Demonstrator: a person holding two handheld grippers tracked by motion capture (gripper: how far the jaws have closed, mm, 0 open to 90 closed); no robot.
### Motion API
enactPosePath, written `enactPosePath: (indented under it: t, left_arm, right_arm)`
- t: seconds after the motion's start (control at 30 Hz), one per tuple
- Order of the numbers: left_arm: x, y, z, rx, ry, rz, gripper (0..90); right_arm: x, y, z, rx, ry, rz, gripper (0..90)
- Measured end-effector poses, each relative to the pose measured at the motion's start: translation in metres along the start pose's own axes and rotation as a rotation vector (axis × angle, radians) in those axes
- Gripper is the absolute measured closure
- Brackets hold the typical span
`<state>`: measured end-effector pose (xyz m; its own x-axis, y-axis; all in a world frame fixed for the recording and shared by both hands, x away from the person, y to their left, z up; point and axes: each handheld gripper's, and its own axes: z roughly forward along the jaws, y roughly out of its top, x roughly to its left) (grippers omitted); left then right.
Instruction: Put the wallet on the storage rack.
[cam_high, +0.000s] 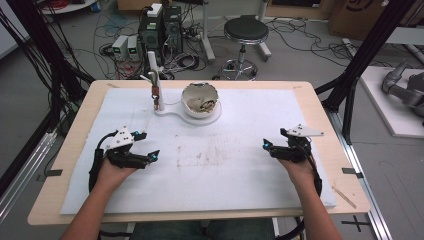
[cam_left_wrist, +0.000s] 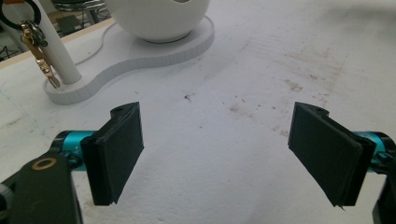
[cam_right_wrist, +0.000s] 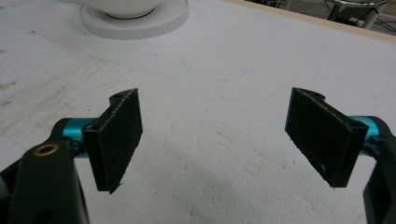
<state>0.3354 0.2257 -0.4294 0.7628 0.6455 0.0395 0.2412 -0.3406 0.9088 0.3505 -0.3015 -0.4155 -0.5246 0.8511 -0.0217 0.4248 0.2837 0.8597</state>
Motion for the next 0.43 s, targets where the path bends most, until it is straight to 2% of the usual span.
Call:
enactPosePath:
  t: [0.43]
  left_arm:
    - [0.0040,-0.0011,-0.0004,-0.009,0.006,-0.014,17.9]
  right_arm:
    - [-0.0019,-0.0028,0.0004,0.010,-0.014,0.003,19.3]
